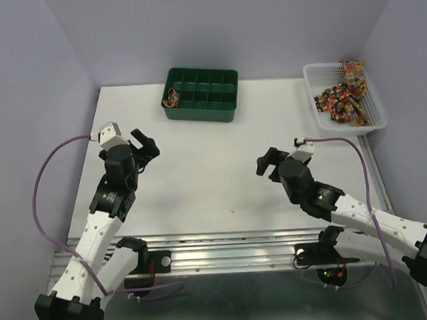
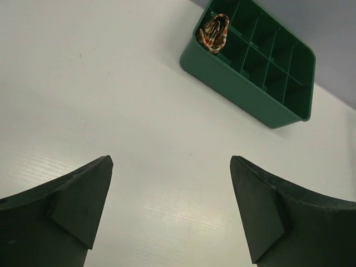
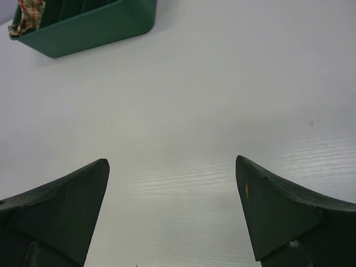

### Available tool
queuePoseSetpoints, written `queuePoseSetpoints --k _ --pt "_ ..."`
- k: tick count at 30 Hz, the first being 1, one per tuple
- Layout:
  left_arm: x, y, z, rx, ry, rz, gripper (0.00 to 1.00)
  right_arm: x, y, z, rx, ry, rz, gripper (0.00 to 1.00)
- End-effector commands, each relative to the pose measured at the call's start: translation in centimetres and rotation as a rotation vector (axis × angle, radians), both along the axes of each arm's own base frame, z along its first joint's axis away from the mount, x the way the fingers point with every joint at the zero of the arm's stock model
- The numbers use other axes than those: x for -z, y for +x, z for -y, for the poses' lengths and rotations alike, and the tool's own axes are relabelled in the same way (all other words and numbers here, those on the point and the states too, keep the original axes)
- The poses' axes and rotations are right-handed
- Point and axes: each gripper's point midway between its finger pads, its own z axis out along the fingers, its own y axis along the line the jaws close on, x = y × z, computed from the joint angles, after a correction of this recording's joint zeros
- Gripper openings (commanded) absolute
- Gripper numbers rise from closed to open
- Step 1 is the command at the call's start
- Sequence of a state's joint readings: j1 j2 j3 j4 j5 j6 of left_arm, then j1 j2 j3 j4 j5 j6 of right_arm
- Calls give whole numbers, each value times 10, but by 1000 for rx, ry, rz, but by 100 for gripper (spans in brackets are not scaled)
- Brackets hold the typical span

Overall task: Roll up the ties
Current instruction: Place the rolled tie into the container

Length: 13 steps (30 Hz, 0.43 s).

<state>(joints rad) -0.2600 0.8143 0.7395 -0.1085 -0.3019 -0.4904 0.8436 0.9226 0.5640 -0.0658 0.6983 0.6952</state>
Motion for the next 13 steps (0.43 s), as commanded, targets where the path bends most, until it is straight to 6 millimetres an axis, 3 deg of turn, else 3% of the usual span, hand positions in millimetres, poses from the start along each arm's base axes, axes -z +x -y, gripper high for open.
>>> queuePoseSetpoints --k 1,13 --pt "-37 -9 -8 -59 -95 149 99 -22 1 13 78 65 42 100" --pt "-28 -11 -7 -61 -97 104 99 -34 -12 25 70 139 89 100"
